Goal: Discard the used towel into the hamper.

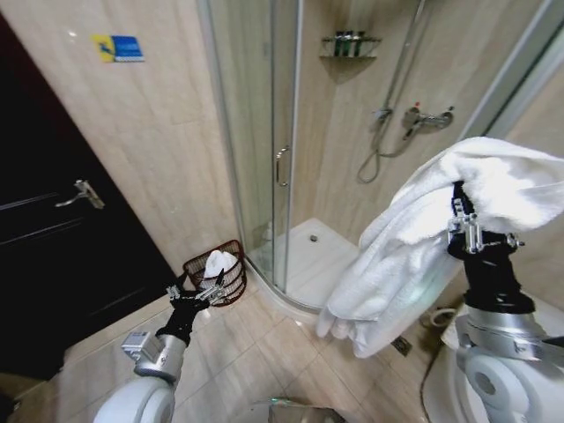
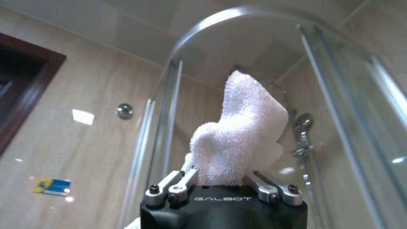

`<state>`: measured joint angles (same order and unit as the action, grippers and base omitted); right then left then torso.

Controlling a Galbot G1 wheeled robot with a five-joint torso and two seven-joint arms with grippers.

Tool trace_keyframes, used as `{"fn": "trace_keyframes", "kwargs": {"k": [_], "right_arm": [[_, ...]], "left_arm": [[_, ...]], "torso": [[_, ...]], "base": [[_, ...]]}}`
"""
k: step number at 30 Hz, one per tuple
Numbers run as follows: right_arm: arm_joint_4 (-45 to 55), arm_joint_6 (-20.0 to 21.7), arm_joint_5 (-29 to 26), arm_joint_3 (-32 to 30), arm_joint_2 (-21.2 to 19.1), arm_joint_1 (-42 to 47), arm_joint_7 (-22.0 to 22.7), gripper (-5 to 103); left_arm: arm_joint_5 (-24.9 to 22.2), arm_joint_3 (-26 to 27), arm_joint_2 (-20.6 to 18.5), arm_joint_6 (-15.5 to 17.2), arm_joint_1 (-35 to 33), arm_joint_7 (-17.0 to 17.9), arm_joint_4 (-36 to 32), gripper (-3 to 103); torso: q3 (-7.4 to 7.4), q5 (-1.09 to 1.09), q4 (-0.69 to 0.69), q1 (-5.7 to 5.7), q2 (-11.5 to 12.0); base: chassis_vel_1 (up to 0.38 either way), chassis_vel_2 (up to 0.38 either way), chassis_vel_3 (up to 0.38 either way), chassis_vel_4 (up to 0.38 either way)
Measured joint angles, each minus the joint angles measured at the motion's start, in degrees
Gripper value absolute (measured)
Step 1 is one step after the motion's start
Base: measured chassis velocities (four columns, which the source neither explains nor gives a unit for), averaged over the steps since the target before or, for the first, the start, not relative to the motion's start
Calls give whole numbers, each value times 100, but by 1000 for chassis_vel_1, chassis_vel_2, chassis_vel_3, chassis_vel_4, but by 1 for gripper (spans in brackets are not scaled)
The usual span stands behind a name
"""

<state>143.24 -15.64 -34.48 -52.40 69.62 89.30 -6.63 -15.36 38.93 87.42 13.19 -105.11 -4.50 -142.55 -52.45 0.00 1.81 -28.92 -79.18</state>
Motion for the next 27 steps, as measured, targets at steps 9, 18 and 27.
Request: {"fn": "trace_keyframes", "kwargs": {"k": [9, 18, 27], "right_arm": [[0, -6, 1, 16, -9, -5, -2, 18], [0, -85, 165, 18, 9, -14, -116, 18], [0, -255, 189, 5, -21, -61, -114, 18]], "left_arm": [[0, 0, 0, 0, 0, 0, 0, 100], [0, 0, 0, 0, 0, 0, 0, 100], [0, 0, 0, 0, 0, 0, 0, 100]], "torso": [[3, 1, -4, 3, 6], [-34, 0, -4, -29, -64], [-114, 0, -4, -98, -212]], "base": [[26, 35, 28, 21], [0, 0, 0, 0], [0, 0, 0, 0]]}}
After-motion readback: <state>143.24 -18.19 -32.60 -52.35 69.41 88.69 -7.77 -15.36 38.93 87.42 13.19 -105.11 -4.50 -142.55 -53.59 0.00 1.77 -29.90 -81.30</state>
